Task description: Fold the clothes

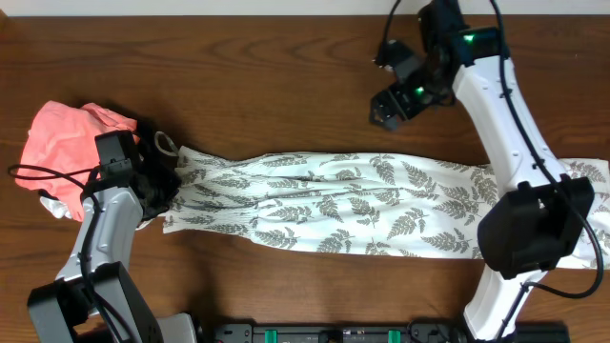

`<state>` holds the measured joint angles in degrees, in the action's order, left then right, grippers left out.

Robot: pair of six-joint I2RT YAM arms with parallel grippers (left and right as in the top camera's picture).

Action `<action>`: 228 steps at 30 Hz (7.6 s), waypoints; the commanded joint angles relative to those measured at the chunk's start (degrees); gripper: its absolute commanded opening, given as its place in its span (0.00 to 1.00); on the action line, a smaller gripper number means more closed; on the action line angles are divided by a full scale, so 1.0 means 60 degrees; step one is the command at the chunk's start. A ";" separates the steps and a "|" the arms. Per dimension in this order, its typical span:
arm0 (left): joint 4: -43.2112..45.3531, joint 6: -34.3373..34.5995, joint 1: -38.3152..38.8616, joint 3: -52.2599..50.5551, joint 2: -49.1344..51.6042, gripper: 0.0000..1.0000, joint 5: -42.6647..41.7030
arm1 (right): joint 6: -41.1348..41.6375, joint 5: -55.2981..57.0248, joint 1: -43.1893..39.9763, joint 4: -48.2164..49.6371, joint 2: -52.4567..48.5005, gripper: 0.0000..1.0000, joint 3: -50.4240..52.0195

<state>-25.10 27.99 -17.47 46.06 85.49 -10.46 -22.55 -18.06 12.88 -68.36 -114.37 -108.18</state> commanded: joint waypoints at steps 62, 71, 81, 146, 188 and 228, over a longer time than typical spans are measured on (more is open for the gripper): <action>0.0018 -0.0441 -0.0051 -0.0015 0.0040 0.07 0.1151 | -0.0958 0.1373 0.4000 0.2248 0.1191 0.07 0.4648; 0.0058 -0.0412 -0.0051 -0.0015 0.0036 0.06 0.0681 | -0.0954 0.1297 0.4809 0.2186 0.1184 0.04 0.4681; 0.1235 -0.1027 0.0007 -0.0011 -0.1038 0.06 -0.1399 | 0.2229 0.4550 0.4131 0.4080 0.1552 0.01 0.4335; 0.2481 -0.2047 0.4998 -0.0015 0.1832 0.16 0.0652 | 0.4721 0.3268 -0.0736 0.1705 0.2543 0.24 0.5592; 0.2437 -0.2047 0.4998 -0.0015 0.1832 0.17 0.0652 | 0.4725 0.2386 -0.8903 0.2790 0.1428 0.01 0.6462; 0.2393 -0.2047 0.4568 -0.0015 0.1832 0.17 0.0678 | 0.5967 0.5071 -1.0102 0.2983 0.1384 0.10 0.5843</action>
<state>-10.28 15.42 10.33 45.89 95.59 -7.90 12.03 10.57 -47.42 -51.27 -105.75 -72.42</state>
